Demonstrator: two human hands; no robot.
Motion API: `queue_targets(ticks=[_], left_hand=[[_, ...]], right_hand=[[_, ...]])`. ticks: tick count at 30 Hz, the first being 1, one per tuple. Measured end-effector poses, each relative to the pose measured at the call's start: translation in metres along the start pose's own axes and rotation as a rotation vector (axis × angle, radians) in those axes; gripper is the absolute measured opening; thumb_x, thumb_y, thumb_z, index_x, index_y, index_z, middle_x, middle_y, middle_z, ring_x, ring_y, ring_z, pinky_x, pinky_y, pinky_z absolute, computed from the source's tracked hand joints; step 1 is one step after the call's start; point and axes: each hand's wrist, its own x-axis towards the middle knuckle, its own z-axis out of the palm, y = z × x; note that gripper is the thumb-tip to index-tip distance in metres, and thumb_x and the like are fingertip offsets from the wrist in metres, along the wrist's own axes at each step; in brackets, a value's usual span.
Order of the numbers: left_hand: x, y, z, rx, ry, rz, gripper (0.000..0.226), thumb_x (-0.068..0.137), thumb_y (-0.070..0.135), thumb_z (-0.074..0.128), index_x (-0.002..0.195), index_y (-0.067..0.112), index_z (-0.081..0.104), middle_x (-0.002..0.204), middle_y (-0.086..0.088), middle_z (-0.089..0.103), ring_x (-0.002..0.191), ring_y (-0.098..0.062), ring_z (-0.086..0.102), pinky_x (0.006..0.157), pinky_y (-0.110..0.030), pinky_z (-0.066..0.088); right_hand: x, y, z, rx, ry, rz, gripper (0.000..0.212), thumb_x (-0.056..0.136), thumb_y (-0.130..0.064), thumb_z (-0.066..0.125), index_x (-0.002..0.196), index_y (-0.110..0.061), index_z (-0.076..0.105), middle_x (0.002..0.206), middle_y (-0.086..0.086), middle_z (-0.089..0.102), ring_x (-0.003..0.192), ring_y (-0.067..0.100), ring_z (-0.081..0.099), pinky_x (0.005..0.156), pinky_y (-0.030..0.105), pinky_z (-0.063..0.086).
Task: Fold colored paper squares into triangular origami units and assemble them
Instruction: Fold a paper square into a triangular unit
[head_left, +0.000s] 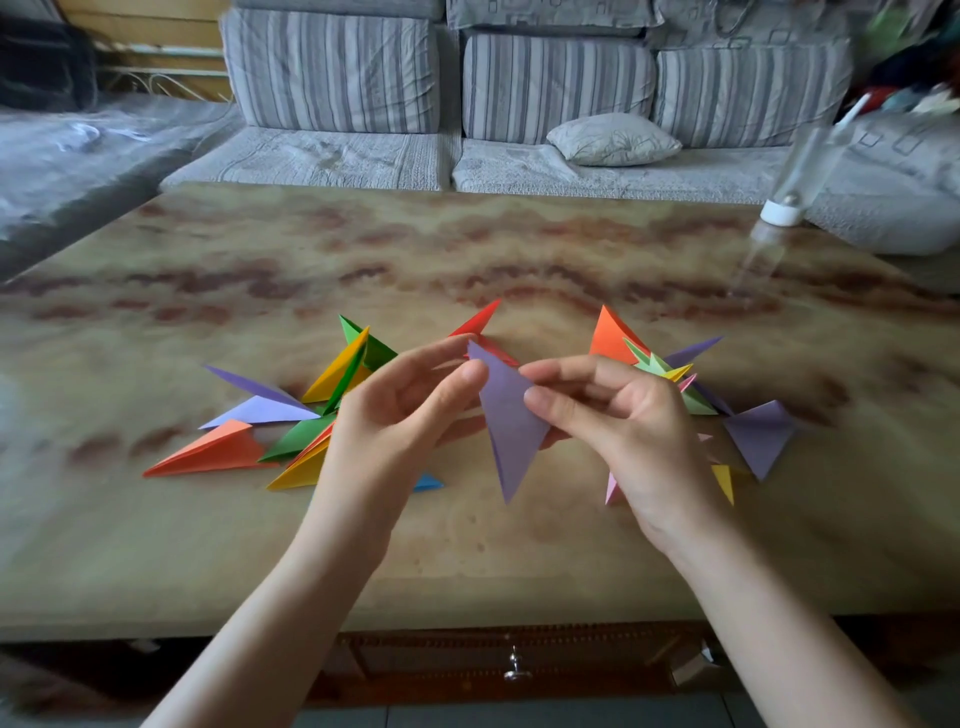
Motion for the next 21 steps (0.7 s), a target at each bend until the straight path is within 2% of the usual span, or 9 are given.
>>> queue_targets(ticks=[5,7,10,15,21], left_hand=[[0.0004,-0.0022,-0.0012,-0.047,0.065,0.032,0.026,0.071,0.016,0.067,0.095,0.005,0.066,0.085,-0.009,0.075,0.078,-0.016,0.071,0.064,-0.02,0.055],[0.0002,-0.0026,-0.0015,-0.074,0.078,0.037,0.023,0.071,0.014,0.068,0.092,0.005,0.066,0.084,-0.011,0.075,0.078,-0.017,0.072,0.064,-0.02,0.055],[-0.0008,-0.003,-0.0004,-0.097,0.084,0.043,0.019,0.071,0.011,0.068,0.089,0.006,0.066,0.083,-0.012,0.074,0.078,-0.02,0.072,0.065,-0.022,0.056],[-0.0021,-0.0024,0.0019,-0.129,0.074,0.032,0.016,0.071,0.009,0.066,0.087,0.006,0.065,0.077,-0.009,0.074,0.075,-0.017,0.071,0.063,-0.021,0.056],[-0.0007,0.0005,-0.0009,-0.057,0.073,-0.014,0.02,0.07,0.015,0.068,0.088,0.008,0.067,0.078,-0.007,0.075,0.073,-0.014,0.071,0.061,-0.019,0.055]], right_hand=[[-0.0024,0.0001,0.0024,-0.037,-0.011,-0.011,0.015,0.08,0.001,0.066,0.088,-0.011,0.071,0.082,0.005,0.073,0.073,0.011,0.064,0.062,0.017,0.051],[-0.0031,0.0004,0.0044,-0.024,0.011,0.012,0.013,0.076,-0.012,0.07,0.089,-0.011,0.071,0.084,0.012,0.072,0.073,0.014,0.063,0.062,0.021,0.053],[-0.0032,0.002,0.0087,-0.021,0.014,0.082,0.027,0.064,-0.027,0.072,0.087,-0.012,0.071,0.08,0.01,0.073,0.07,0.015,0.064,0.063,0.026,0.055],[-0.0022,0.0069,0.0096,0.014,0.052,0.121,0.023,0.07,-0.02,0.073,0.087,-0.005,0.073,0.08,0.016,0.073,0.074,0.03,0.067,0.07,0.034,0.055],[-0.0025,0.0049,0.0073,-0.053,0.037,0.076,0.016,0.071,-0.018,0.073,0.084,-0.008,0.074,0.077,0.014,0.073,0.07,0.019,0.064,0.065,0.025,0.049]])
